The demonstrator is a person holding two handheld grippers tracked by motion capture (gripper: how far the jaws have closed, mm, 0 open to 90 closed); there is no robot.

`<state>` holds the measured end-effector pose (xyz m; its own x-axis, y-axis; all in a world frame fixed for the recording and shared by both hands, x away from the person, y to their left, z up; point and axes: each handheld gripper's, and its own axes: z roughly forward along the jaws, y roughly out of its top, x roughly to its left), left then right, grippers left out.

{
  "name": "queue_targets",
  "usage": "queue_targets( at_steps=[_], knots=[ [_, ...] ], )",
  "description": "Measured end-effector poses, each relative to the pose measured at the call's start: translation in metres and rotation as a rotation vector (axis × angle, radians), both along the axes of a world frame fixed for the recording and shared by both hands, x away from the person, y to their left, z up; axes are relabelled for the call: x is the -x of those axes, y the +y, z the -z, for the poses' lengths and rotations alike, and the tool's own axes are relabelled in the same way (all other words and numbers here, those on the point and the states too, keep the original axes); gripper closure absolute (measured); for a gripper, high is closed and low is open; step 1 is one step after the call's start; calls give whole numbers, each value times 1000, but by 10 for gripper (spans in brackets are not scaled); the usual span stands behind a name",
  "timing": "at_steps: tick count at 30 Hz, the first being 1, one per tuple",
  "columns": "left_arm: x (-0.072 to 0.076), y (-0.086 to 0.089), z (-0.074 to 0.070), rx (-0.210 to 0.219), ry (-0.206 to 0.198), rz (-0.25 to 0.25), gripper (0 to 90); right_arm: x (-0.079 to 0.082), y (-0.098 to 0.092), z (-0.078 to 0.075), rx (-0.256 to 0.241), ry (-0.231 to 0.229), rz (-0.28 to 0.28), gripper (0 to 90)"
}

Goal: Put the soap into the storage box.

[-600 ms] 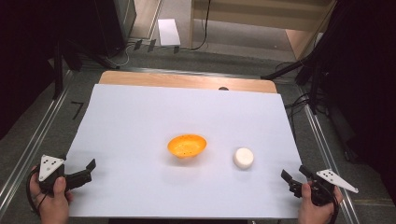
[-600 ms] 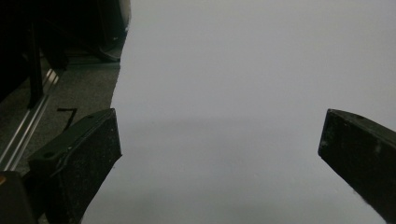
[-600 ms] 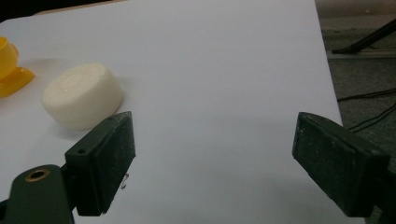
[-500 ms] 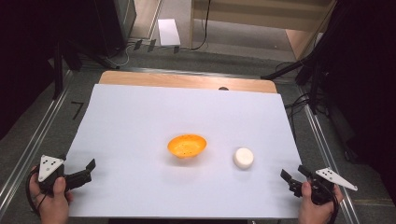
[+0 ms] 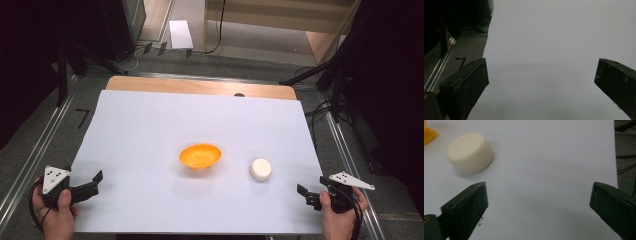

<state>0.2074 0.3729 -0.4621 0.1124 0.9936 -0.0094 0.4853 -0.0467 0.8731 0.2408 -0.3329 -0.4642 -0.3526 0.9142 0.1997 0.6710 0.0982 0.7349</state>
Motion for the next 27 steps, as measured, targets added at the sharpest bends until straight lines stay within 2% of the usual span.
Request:
queue_targets(
  at_steps=[2, 7, 8, 11, 13, 15, 16, 21, 25, 27],
  knots=[
    [0, 0, 0, -2, 1, -2, 0, -2, 2, -1, 9, 13, -8, 0],
    [0, 0, 0, -1, 1, -3, 0, -11, 15, -7, 67, 49, -40, 0],
    [0, 0, 0, -2, 1, -4, 0, -15, 20, -9, 76, 74, -64, 0],
    [0, 0, 0, -1, 3, -2, 0, -18, 24, -12, 76, 94, -88, 0],
    [0, 0, 0, 1, 4, 0, 0, -21, 28, -13, 96, 113, -109, 0],
    [0, 0, 0, 1, 4, 1, 0, -24, 33, -14, 100, 147, -130, 0],
    [0, 0, 0, 1, 4, 0, 0, -27, 37, -15, 119, 160, -143, 0],
    [0, 0, 0, 1, 7, 2, 0, -33, 44, -16, 128, 180, -174, 0],
    [-1, 1, 0, 6, 7, 3, 0, -39, 54, -17, 170, 193, -197, 0],
    [-1, 1, 0, 7, 6, 3, 0, -41, 58, -18, 176, 197, -207, 0]
  ],
)
